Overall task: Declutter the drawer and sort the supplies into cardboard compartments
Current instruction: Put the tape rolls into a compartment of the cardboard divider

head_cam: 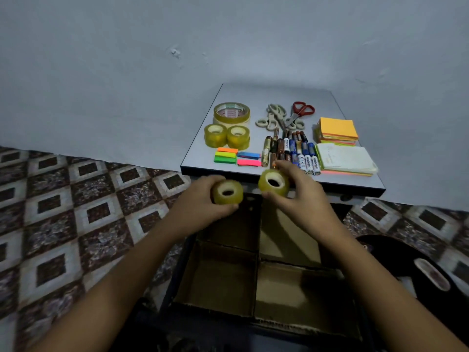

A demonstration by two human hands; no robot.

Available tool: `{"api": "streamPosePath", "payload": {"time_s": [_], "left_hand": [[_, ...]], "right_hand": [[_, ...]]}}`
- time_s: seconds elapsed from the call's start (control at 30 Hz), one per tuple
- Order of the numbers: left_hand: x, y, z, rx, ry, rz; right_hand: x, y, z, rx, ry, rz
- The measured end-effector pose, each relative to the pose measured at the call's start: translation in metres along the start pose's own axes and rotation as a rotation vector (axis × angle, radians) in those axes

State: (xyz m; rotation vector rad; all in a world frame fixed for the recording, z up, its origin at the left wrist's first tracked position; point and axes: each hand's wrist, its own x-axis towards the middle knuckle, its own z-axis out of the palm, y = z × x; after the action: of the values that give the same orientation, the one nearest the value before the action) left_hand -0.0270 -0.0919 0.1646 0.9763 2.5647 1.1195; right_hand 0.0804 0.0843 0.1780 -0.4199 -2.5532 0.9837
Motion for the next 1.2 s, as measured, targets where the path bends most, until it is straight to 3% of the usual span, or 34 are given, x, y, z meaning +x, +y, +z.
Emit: {"api": "streamPosePath", "payload": {"time_s": [0.17,0.53,0.73,0.87,1.0,1.1,1.2], "left_hand": [[0.008,-0.027,0.058,0.095,-0.326,-0.051],[0.087,-0.076,0.119,0.137,-0.39,-0.213],[0.09,-0.078,0.136,0.089,-0.301,-0.218],[0.087,-0.076,0.134,0.084,-0.332,-0.207],[0.076,-0.066,0.11,0.088,-0.303,-0.109],[0.052,-0.06,0.082,0.12,-0.169,0.031],[0.021,-0.069,0.061,0.146,0.097,0.141]], "right_hand": [[-0.038,0.033,0.026,-0.058,-0.025,0.101],[-0.055,0.051,0.047,-0.065,-0.037,0.183],[-0.055,0.056,0.049,-0.065,-0.056,0.184],[-0.055,0.056,0.05,-0.058,-0.069,0.187],[-0.049,0.048,0.05,-0.041,-0.073,0.191],[-0.037,0.04,0.056,-0.042,-0.084,0.174],[-0.018,0.029,0.07,-0.069,-0.147,0.119]]}}
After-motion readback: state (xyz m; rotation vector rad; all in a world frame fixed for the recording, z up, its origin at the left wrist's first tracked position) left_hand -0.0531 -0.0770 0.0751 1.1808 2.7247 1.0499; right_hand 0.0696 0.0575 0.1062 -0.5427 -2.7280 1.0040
